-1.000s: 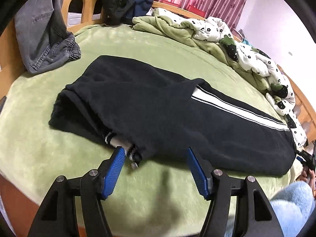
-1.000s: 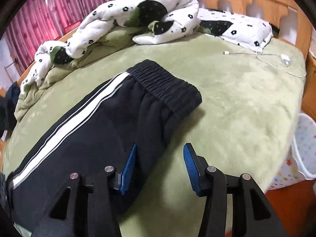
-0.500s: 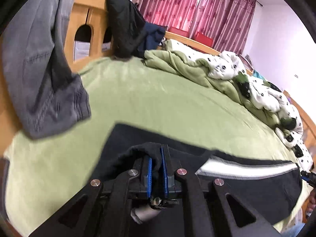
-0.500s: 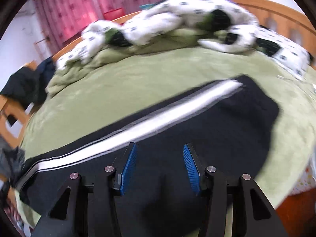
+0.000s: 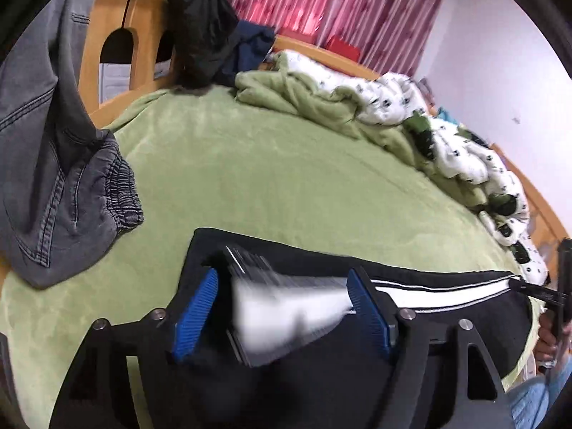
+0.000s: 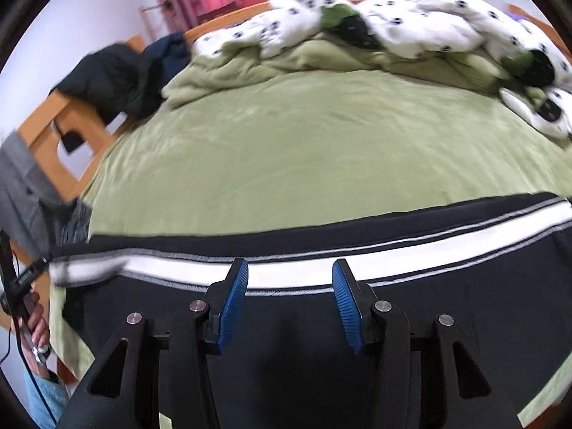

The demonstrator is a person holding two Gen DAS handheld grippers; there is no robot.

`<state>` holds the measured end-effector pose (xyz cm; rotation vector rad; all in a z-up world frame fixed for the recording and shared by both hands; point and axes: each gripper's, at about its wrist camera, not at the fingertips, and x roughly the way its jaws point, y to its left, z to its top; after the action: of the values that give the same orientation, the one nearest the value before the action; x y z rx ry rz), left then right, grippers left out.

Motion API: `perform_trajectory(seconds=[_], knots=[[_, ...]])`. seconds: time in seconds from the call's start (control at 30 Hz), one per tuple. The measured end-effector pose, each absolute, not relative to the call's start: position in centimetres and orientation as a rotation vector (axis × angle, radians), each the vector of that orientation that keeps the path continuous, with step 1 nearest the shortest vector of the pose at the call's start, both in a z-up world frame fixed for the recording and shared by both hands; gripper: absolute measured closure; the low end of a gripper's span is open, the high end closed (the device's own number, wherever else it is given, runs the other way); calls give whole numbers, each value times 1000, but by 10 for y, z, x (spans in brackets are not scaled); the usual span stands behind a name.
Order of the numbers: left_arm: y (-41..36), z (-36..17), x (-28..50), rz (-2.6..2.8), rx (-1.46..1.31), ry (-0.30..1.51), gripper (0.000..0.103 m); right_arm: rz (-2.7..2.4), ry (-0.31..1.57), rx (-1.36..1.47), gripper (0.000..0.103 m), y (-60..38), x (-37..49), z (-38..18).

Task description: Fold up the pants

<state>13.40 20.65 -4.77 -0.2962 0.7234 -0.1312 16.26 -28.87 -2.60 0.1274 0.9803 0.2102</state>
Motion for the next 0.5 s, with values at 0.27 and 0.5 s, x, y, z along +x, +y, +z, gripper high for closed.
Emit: perform_trajectory(seconds=[0.27,0.5], knots=[[199,-75,146,-5,-215,770,27,208,1060,129,55,-297,166,-54],[213,-107,216,131,-206,877,46,174,964,-73,55,-298,172,-61]])
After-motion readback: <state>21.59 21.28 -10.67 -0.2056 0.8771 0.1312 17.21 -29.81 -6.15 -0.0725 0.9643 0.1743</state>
